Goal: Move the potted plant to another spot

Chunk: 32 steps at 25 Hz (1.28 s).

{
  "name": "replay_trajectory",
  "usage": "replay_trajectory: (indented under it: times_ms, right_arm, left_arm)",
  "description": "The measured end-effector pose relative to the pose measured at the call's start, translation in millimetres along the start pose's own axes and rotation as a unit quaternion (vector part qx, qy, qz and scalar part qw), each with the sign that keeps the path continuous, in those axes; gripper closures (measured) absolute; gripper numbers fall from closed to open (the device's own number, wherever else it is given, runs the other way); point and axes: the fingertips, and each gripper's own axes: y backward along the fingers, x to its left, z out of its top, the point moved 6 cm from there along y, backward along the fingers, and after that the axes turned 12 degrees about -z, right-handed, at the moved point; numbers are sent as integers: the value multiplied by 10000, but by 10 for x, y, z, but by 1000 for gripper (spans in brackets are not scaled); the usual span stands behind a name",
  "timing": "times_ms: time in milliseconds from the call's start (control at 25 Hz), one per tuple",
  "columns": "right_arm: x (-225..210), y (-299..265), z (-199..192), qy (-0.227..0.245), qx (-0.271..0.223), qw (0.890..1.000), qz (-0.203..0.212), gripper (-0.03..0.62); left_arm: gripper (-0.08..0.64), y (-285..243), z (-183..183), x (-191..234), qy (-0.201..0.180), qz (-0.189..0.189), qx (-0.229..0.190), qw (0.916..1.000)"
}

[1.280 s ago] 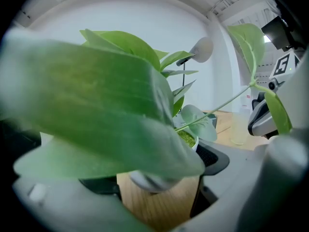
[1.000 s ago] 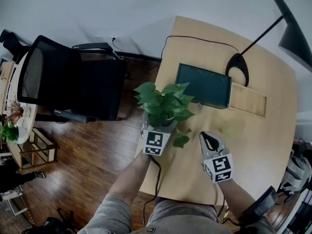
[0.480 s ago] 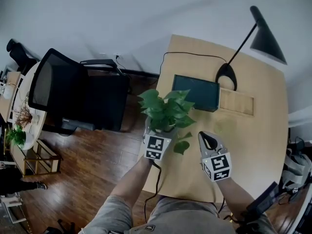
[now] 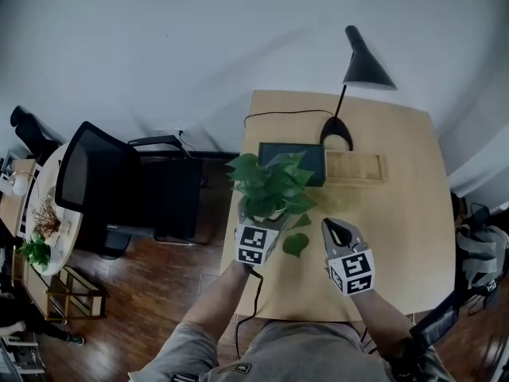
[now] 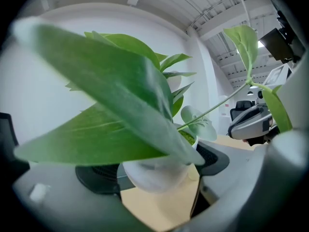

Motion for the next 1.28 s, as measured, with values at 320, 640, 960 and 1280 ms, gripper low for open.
replay_trajectory:
  times_ms: [320, 640, 960, 1280]
  right_arm:
    - [-456, 469, -211, -150, -13, 9994, -309, 588]
    - [-1277, 866, -465, -190, -108, 9996, -172, 588]
    - [-2143, 1165, -711, -211, -138, 9997, 77, 588]
    - [-2530, 1382, -924, -174, -34, 9994, 306, 588]
  left_arm:
    - [104, -370, 219, -554, -121, -295, -30, 9995]
    - [104, -929, 427, -1237, -94, -155, -86, 9998]
    - [104, -1350, 463, -1932, 8, 184, -51, 9998]
    - [104, -1635, 264, -2440, 157, 291, 182, 9993]
